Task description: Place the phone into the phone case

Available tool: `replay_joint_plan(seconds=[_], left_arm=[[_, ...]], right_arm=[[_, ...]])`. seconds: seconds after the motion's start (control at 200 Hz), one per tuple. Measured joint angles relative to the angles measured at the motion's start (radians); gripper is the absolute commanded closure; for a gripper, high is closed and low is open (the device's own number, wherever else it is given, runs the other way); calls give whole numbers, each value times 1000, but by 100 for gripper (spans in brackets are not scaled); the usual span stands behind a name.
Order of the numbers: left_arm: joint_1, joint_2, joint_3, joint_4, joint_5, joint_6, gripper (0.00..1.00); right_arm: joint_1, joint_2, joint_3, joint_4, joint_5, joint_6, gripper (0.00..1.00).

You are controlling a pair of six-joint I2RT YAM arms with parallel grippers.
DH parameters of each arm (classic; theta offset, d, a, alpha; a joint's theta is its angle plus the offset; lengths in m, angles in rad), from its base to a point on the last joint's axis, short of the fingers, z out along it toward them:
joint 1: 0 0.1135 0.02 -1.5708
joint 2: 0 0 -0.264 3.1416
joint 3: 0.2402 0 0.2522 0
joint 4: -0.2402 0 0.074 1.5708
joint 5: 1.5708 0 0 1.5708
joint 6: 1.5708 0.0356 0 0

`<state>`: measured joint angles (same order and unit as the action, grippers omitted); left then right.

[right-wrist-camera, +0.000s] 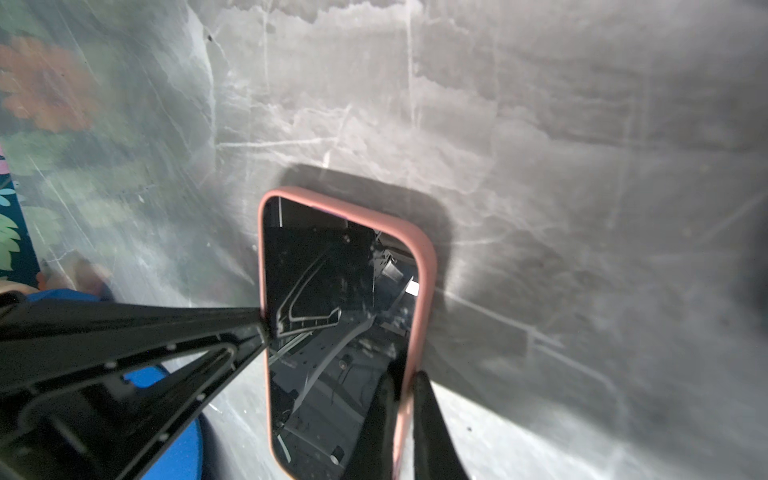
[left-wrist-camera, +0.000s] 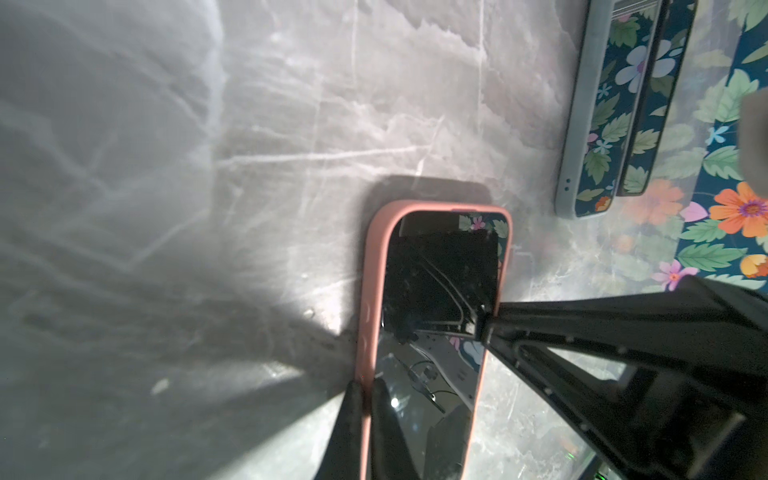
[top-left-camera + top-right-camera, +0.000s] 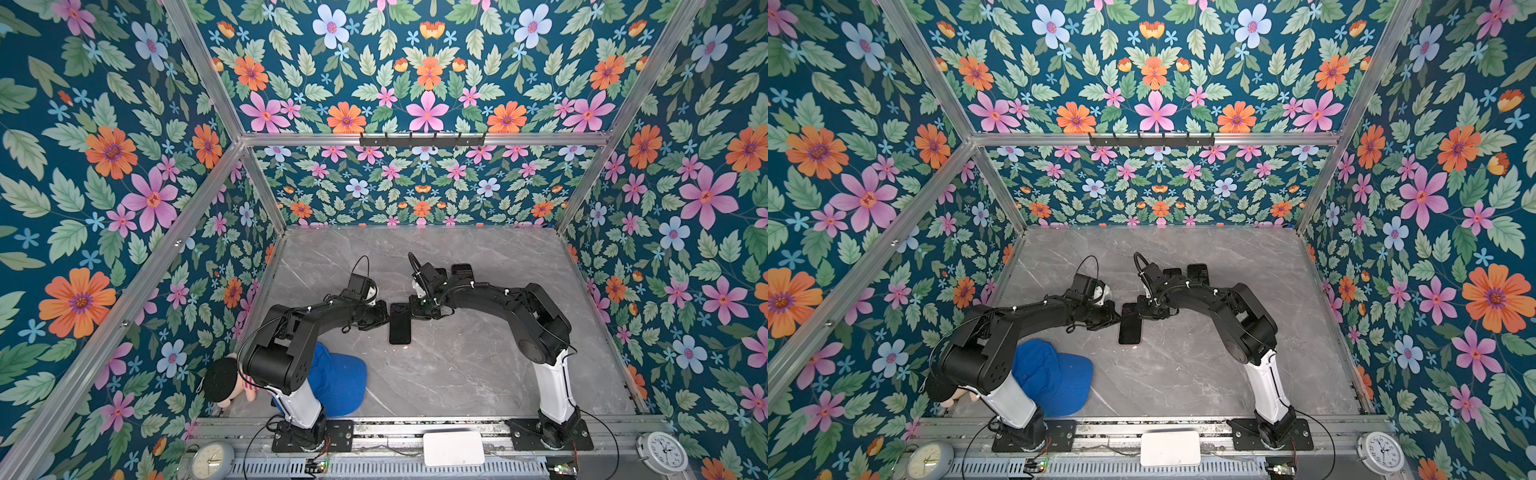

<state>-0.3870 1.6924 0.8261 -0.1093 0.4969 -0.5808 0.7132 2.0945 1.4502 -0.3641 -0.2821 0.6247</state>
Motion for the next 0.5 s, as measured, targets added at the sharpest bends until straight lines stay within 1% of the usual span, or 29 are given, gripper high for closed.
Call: replay_joint_plan(seconds=[0.11,0.24,0.345,0.41,0.5], left_arm=[[-2,9,33,-58,-2,11,74],[16,30,98,-98,-4,43,66],[32,63,146,-101,-4,65,62],[37,90,171,-101,-2,78,61],[40,122,188,-100,6,85,60]], right_arm=[[3,0,1,2,1,-4,79],[2,0,4,-5,5,-19,68],[-12,0,19,-8,5,-30,60],[-25,4,32,-8,5,-37,58],[-38,19,55,-10,9,-50,57]])
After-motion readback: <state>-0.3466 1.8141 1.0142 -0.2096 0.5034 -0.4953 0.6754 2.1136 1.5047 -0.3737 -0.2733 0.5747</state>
